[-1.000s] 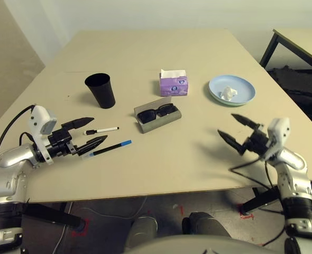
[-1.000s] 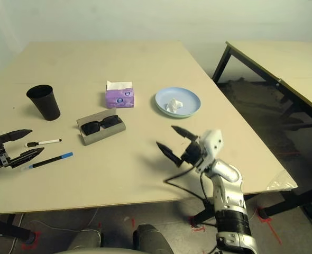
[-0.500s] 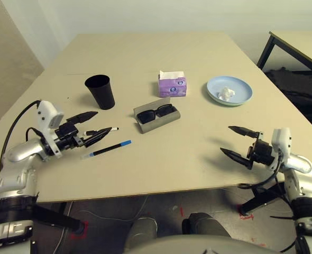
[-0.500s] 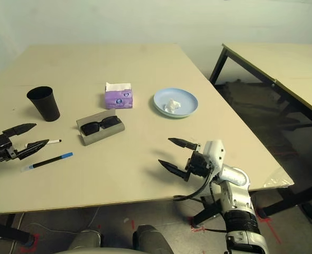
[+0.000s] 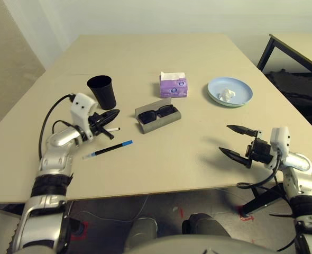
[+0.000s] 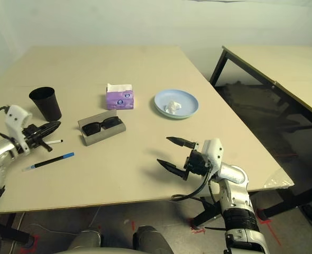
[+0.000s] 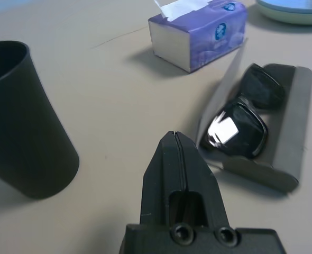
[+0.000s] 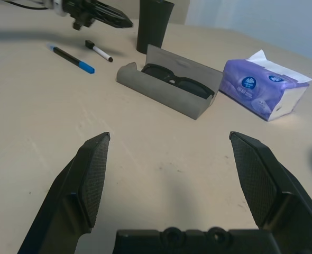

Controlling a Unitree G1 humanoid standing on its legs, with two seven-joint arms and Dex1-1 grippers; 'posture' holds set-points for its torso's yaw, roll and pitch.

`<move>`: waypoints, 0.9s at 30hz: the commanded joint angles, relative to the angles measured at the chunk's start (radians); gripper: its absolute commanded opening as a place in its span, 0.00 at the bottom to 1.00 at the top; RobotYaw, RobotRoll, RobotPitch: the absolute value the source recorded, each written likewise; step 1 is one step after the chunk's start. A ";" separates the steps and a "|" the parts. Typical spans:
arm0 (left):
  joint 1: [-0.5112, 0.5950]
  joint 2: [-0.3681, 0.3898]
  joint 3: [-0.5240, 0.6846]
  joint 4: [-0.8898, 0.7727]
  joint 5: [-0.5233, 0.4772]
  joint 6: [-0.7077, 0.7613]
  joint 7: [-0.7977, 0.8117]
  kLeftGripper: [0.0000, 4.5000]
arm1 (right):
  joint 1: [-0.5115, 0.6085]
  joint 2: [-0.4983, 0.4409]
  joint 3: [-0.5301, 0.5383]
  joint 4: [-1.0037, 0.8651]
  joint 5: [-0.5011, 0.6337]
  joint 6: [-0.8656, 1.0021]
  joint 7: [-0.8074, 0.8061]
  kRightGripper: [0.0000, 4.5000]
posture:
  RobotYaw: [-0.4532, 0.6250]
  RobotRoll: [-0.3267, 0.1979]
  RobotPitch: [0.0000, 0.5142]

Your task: Organize and tidy the items on the table.

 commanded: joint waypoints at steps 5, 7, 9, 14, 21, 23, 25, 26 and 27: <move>-0.135 -0.041 -0.015 0.228 0.061 -0.052 0.117 0.00 | 0.032 -0.021 0.004 -0.048 0.010 -0.007 -0.018 1.00 | 0.41 0.62 0.05; -0.167 -0.052 -0.021 0.282 0.071 -0.067 0.132 0.00 | 0.034 -0.023 0.004 -0.051 0.010 -0.006 -0.023 1.00 | 0.41 0.62 0.05; -0.189 -0.062 -0.027 0.326 0.078 -0.083 0.141 0.00 | 0.035 -0.025 0.005 -0.059 0.009 -0.002 -0.030 1.00 | 0.40 0.62 0.05; -0.239 -0.096 -0.053 0.426 0.104 -0.135 0.123 0.00 | 0.036 -0.029 0.007 -0.064 0.009 -0.001 -0.040 1.00 | 0.39 0.62 0.05; -0.221 -0.106 -0.146 0.443 0.166 -0.261 -0.017 0.00 | 0.055 -0.037 0.005 -0.078 0.004 -0.004 -0.054 1.00 | 0.38 0.62 0.05; -0.206 -0.092 -0.162 0.435 0.176 -0.290 -0.049 0.00 | 0.062 -0.039 0.005 -0.082 0.004 -0.004 -0.057 1.00 | 0.38 0.62 0.05; -0.196 -0.080 -0.170 0.431 0.181 -0.313 -0.072 0.00 | 0.068 -0.042 0.006 -0.085 0.005 -0.005 -0.058 1.00 | 0.38 0.62 0.05; -0.190 -0.074 -0.171 0.426 0.180 -0.322 -0.087 0.00 | 0.070 -0.043 0.006 -0.086 0.006 -0.004 -0.059 1.00 | 0.38 0.62 0.05; -0.183 -0.066 -0.177 0.418 0.185 -0.334 -0.102 0.00 | 0.072 -0.044 0.006 -0.087 0.006 -0.004 -0.059 1.00 | 0.38 0.62 0.05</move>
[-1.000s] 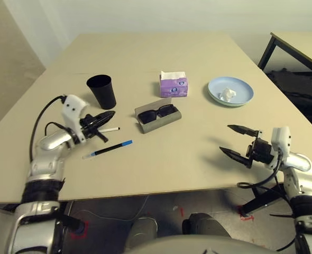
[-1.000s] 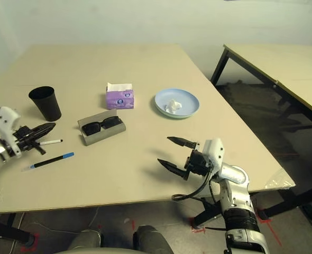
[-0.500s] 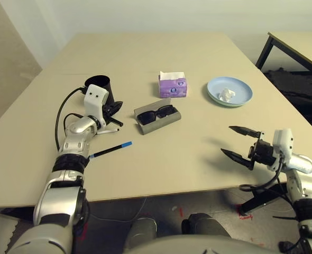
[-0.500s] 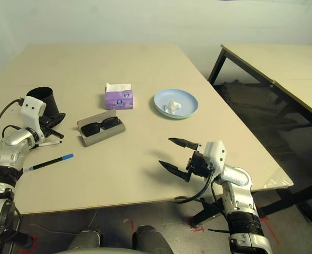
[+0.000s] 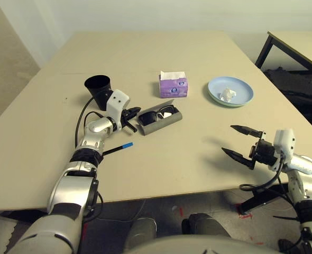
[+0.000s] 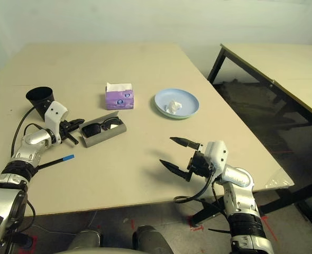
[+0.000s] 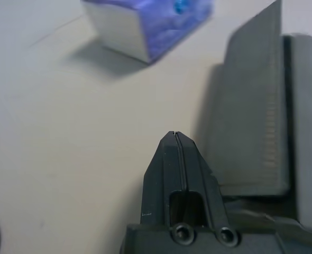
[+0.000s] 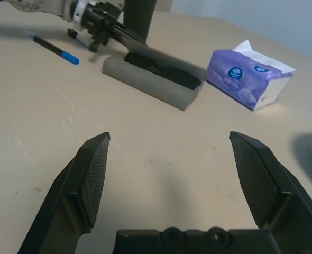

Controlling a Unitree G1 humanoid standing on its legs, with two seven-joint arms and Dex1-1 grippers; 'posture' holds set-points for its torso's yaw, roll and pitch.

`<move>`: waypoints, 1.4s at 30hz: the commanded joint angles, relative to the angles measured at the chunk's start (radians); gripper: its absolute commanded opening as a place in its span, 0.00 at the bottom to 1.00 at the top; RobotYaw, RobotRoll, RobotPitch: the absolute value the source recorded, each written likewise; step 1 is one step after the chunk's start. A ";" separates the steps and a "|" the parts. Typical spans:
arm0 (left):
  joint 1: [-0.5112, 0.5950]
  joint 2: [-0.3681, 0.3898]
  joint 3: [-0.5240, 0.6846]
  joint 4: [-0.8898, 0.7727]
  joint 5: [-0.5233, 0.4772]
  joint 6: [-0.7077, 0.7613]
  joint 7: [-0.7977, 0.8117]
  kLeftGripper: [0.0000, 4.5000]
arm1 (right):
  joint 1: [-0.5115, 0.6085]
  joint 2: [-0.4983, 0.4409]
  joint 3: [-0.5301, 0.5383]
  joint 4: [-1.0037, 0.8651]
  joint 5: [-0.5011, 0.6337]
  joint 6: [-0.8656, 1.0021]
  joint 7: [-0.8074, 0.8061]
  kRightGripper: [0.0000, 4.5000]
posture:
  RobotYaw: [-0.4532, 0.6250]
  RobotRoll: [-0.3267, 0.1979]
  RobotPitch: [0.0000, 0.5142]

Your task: Organize and tidy the items on the table.

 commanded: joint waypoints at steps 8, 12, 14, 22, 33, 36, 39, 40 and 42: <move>0.074 0.081 -0.117 -0.065 0.100 -0.143 -0.114 0.00 | -0.001 -0.015 0.018 -0.023 0.002 0.015 -0.008 1.00 | 0.40 0.62 0.05; 0.073 0.089 -0.126 -0.079 0.107 -0.156 -0.117 0.00 | -0.004 -0.015 0.026 -0.019 0.002 0.018 -0.004 1.00 | 0.40 0.62 0.05; 0.062 0.089 -0.114 -0.089 0.091 -0.144 -0.113 0.00 | -0.007 -0.017 0.029 -0.015 0.002 0.018 -0.002 1.00 | 0.40 0.62 0.05; 0.032 0.102 -0.007 -0.206 -0.057 0.005 -0.154 0.00 | -0.030 -0.022 0.038 0.006 -0.004 0.015 0.004 1.00 | 0.41 0.62 0.04; 0.195 0.057 0.003 -0.479 -0.213 0.346 -0.278 0.00 | -0.046 -0.019 0.056 0.030 -0.011 -0.004 0.007 1.00 | 0.40 0.62 0.05; 0.217 0.061 0.002 -0.490 -0.199 0.387 -0.253 0.00 | -0.041 -0.023 0.052 0.027 -0.009 -0.006 0.008 1.00 | 0.40 0.62 0.05; 0.220 0.062 0.003 -0.494 -0.195 0.424 -0.238 0.00 | -0.042 -0.024 0.052 0.026 -0.010 -0.007 0.007 1.00 | 0.40 0.62 0.04; 0.220 0.063 0.002 -0.495 -0.194 0.439 -0.235 0.00 | -0.043 -0.024 0.053 0.026 -0.010 -0.007 0.007 1.00 | 0.40 0.62 0.04; 0.218 0.068 -0.005 -0.492 -0.186 0.458 -0.229 0.00 | -0.046 -0.023 0.054 0.025 -0.011 -0.006 0.005 1.00 | 0.40 0.62 0.04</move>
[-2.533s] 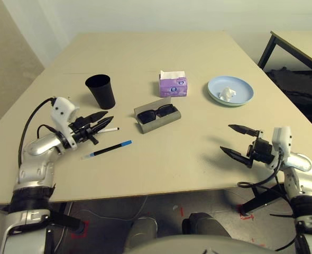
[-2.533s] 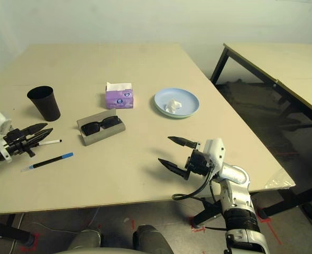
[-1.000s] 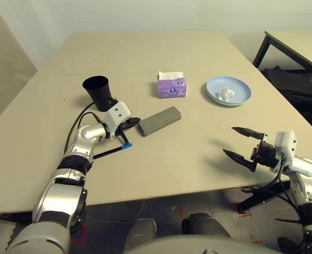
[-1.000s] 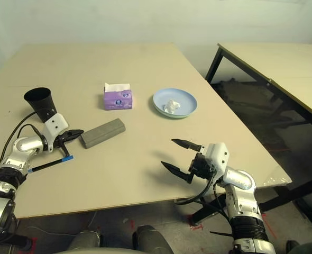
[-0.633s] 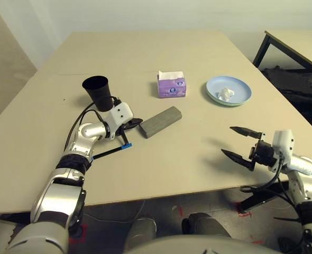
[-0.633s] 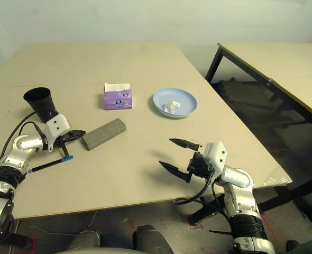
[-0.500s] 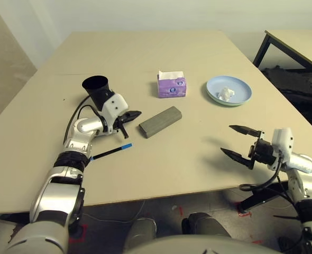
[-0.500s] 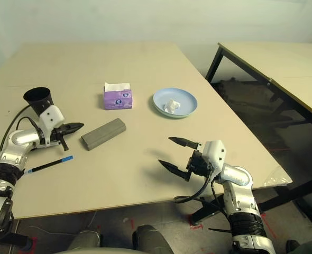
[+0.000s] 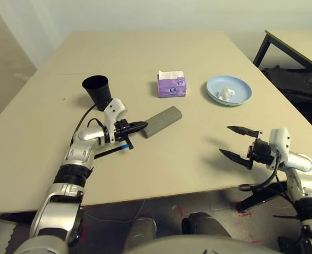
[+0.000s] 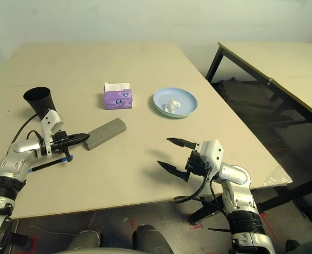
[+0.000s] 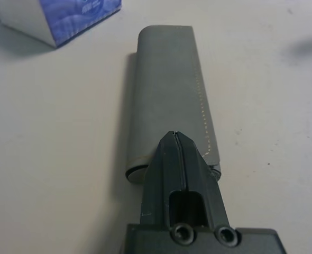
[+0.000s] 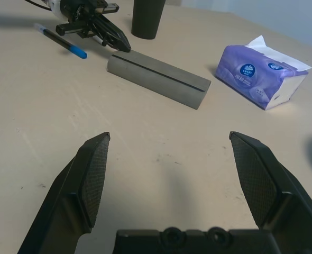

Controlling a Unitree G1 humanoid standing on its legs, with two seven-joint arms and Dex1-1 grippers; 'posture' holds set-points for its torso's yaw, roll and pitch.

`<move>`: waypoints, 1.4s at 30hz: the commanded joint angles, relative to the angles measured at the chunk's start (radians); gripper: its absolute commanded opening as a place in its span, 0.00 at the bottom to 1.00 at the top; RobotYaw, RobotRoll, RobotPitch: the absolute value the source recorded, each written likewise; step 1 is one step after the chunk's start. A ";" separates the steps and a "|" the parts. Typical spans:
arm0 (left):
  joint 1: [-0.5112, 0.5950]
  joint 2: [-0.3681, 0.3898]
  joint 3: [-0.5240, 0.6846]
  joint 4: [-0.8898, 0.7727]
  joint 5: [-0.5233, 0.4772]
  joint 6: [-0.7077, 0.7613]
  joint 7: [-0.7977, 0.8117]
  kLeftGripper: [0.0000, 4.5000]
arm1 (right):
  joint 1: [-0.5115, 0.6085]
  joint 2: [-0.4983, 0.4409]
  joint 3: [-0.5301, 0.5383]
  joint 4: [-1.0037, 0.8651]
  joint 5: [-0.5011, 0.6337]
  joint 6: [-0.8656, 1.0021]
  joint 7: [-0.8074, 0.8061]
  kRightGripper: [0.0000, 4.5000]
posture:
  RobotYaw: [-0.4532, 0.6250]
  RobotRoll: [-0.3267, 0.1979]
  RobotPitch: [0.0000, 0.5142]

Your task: Organize and tidy the items on the table.

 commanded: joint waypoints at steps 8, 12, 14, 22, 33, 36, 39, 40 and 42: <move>-0.010 0.016 -0.038 -0.012 0.049 0.066 0.013 0.00 | -0.012 -0.007 0.007 0.003 -0.005 -0.005 -0.005 1.00 | 0.40 0.62 0.04; -0.019 0.037 0.004 -0.092 0.005 0.084 -0.003 0.00 | -0.009 -0.007 0.007 -0.002 -0.004 -0.004 -0.004 1.00 | 0.40 0.62 0.05; -0.011 0.074 0.023 -0.159 -0.021 0.113 -0.027 0.00 | -0.006 -0.008 0.010 -0.011 0.001 0.000 0.002 1.00 | 0.40 0.62 0.05; 0.109 0.341 0.044 -0.416 -0.025 0.238 -0.126 0.21 | 0.002 -0.020 0.061 -0.035 -0.002 0.019 0.078 1.00 | 0.43 0.62 0.07; 0.293 0.718 0.088 -0.685 -0.030 0.374 -0.252 0.99 | -0.034 -0.040 0.158 -0.077 -0.003 0.091 0.195 1.00 | 0.47 0.62 0.08; 0.332 0.776 0.077 -0.702 -0.001 0.363 -0.270 0.99 | -0.042 -0.042 0.168 -0.087 -0.002 0.101 0.205 1.00 | 0.47 0.62 0.07; 0.334 0.766 0.059 -0.689 0.020 0.355 -0.244 0.99 | -0.044 -0.041 0.173 -0.106 -0.001 0.119 0.201 1.00 | 0.47 0.62 0.07; 0.336 0.766 0.051 -0.687 0.030 0.353 -0.242 0.99 | -0.044 -0.041 0.174 -0.112 -0.001 0.124 0.199 1.00 | 0.47 0.62 0.07; 0.346 0.771 0.032 -0.685 0.054 0.339 -0.243 0.99 | -0.041 -0.040 0.175 -0.119 -0.002 0.128 0.197 1.00 | 0.47 0.62 0.07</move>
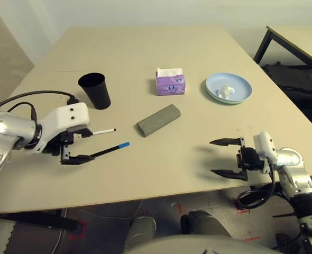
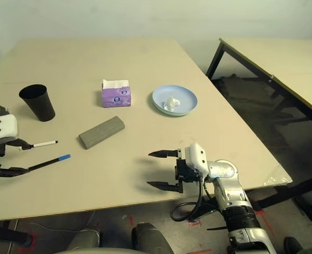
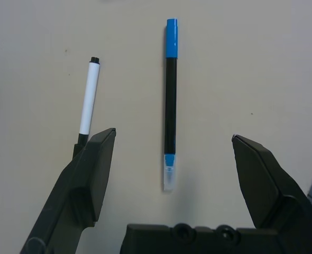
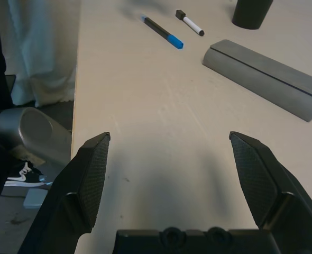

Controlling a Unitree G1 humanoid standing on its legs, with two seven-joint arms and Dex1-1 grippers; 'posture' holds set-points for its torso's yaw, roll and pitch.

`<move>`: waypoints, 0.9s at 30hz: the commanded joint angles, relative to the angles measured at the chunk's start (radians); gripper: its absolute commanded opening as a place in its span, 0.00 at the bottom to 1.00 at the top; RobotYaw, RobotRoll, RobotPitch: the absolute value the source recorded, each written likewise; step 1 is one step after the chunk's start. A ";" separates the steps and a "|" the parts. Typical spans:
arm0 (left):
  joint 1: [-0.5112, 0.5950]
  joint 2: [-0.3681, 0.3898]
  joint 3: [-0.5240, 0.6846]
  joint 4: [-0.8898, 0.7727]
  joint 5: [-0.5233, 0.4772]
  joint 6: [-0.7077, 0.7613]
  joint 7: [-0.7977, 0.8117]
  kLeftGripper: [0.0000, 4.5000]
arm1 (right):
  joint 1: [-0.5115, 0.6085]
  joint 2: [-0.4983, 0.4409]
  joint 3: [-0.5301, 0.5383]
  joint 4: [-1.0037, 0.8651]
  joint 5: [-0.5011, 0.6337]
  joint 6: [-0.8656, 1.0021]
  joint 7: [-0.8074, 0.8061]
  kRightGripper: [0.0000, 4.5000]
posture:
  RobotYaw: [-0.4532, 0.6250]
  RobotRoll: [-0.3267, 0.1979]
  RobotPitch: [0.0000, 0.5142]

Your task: Organize and tidy the items on the table.

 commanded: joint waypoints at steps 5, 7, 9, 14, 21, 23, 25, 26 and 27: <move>-0.023 -0.033 -0.091 0.031 0.084 -0.037 0.027 0.99 | 0.005 -0.009 0.013 -0.041 -0.002 0.021 -0.003 1.00 | 0.46 0.62 0.07; -0.042 -0.056 -0.112 0.062 0.107 -0.054 0.043 0.99 | 0.009 -0.010 0.012 -0.048 -0.003 0.024 -0.005 1.00 | 0.46 0.62 0.07; -0.061 -0.090 -0.128 0.096 0.127 -0.069 0.067 0.99 | 0.012 -0.011 0.011 -0.055 -0.004 0.026 -0.009 1.00 | 0.45 0.62 0.07; -0.089 -0.169 -0.152 0.197 0.193 -0.140 0.146 0.63 | 0.022 -0.012 0.011 -0.081 -0.003 0.035 -0.024 1.00 | 0.45 0.62 0.07; -0.059 -0.216 -0.149 0.275 0.199 -0.183 0.165 0.08 | 0.027 -0.010 0.007 -0.099 -0.001 0.041 -0.048 1.00 | 0.44 0.62 0.06; -0.057 -0.220 -0.149 0.282 0.201 -0.189 0.164 0.01 | 0.021 -0.011 0.006 -0.098 -0.001 0.043 -0.052 1.00 | 0.44 0.62 0.06; -0.056 -0.221 -0.149 0.285 0.202 -0.193 0.163 0.01 | 0.017 -0.012 0.007 -0.095 -0.002 0.043 -0.054 1.00 | 0.44 0.62 0.06; -0.055 -0.222 -0.146 0.283 0.196 -0.190 0.160 0.01 | 0.015 -0.012 0.007 -0.094 -0.002 0.043 -0.054 1.00 | 0.44 0.62 0.06; -0.057 -0.223 -0.140 0.274 0.185 -0.182 0.155 0.01 | 0.015 -0.012 0.007 -0.094 -0.003 0.043 -0.055 1.00 | 0.45 0.62 0.06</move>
